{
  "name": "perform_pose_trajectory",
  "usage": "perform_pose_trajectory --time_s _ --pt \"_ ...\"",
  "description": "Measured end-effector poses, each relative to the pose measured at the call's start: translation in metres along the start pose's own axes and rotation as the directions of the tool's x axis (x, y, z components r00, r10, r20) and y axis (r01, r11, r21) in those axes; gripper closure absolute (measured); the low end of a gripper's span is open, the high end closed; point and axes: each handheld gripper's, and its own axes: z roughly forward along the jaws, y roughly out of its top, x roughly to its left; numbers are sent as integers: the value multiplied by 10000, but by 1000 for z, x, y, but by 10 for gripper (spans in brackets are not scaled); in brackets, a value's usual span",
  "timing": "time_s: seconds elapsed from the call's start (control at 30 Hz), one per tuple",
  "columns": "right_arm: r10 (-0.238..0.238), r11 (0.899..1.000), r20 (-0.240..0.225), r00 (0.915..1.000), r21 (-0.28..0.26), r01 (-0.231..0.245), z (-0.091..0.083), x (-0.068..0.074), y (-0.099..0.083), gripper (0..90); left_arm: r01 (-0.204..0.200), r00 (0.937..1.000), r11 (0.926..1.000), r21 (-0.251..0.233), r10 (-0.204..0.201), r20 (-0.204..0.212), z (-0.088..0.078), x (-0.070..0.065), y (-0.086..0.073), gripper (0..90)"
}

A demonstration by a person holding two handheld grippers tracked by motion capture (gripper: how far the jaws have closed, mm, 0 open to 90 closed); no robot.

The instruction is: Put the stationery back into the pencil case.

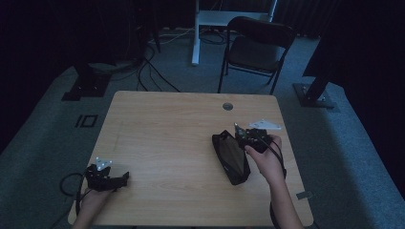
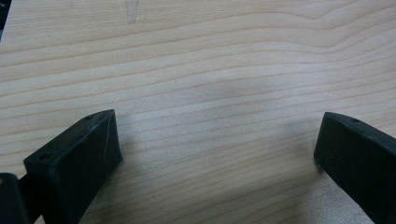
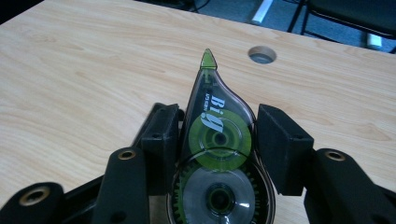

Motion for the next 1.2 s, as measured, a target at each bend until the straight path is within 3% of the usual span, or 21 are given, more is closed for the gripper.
perform_pose_trajectory --time_s 0.37,0.57,0.73,1.2 --pt "65 9988 -76 10000 482 -61 10 19 -5 501 17 10000 10000 -3 -17 1 0 0 0 6" --pt "16 9966 224 9997 819 -34 18 23 -9 501 11 10000 10000 0 -11 -1 0 0 0 6" --pt "-4 9937 197 9998 1125 -18 28 25 -18 501 6 10000 10000 3 -6 1 0 0 0 6" --pt "104 9770 309 9995 2125 -168 52 31 -29 501 6 10000 10000 1 -6 1 0 0 0 6"
